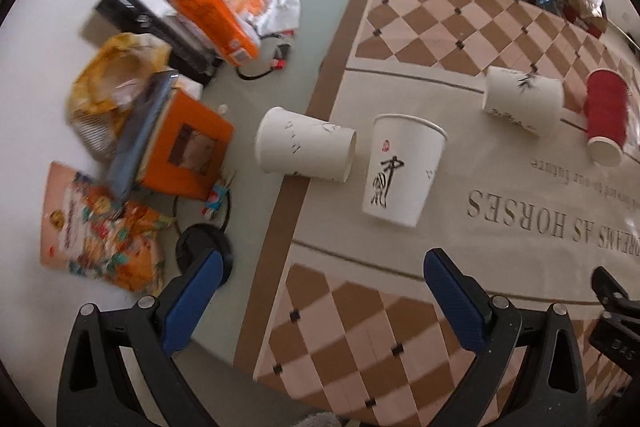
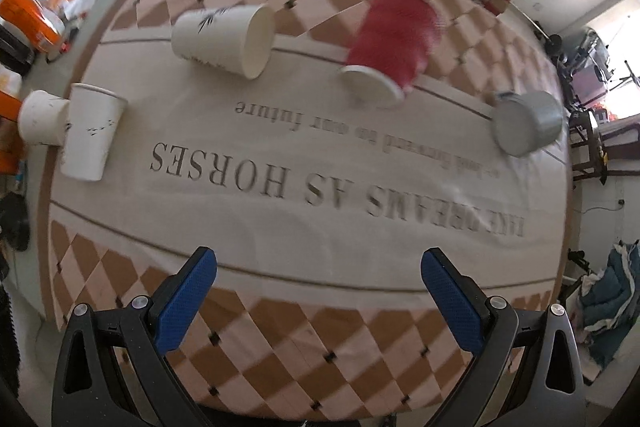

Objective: Flip cup upright
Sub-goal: 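Move the left gripper toward the white calligraphy-print cup lying on its side, then close the left gripper around the white calligraphy-print cup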

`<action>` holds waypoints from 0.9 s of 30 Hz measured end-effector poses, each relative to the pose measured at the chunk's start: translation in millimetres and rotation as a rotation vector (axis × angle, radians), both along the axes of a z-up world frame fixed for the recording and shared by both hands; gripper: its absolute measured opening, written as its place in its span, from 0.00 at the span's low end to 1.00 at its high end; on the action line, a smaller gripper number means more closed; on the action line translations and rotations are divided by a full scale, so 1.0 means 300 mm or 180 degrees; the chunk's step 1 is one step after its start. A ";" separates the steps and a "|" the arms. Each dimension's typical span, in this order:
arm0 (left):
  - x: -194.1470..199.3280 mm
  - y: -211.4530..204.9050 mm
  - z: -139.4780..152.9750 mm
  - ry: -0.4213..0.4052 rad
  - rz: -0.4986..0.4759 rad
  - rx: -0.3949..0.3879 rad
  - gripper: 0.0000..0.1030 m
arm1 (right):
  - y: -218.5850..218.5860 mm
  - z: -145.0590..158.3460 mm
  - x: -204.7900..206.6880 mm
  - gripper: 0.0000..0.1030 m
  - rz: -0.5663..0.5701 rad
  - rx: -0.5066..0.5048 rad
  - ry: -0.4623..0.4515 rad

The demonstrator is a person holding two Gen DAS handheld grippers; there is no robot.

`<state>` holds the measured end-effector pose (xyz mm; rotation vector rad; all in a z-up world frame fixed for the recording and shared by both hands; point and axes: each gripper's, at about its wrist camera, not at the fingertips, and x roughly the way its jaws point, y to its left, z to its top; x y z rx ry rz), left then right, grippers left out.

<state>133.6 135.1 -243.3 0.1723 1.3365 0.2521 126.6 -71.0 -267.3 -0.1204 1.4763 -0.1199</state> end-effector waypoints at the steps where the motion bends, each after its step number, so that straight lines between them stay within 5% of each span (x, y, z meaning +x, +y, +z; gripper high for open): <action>1: 0.025 0.005 -0.021 0.0035 -0.0034 -0.0048 1.00 | 0.019 -0.027 0.024 1.00 0.0006 -0.0021 0.0046; 13: 0.218 -0.051 -0.164 0.0358 -0.0552 -0.0493 0.74 | 0.070 -0.218 0.220 0.98 -0.0013 -0.0167 0.0343; 24: 0.293 -0.074 -0.248 0.0546 -0.0666 -0.0385 0.69 | 0.051 -0.273 0.287 0.97 -0.0086 -0.0172 0.0435; 27: 0.298 -0.071 -0.269 0.0593 -0.0686 -0.0363 0.57 | 0.046 -0.279 0.294 0.97 -0.0087 -0.0171 0.0437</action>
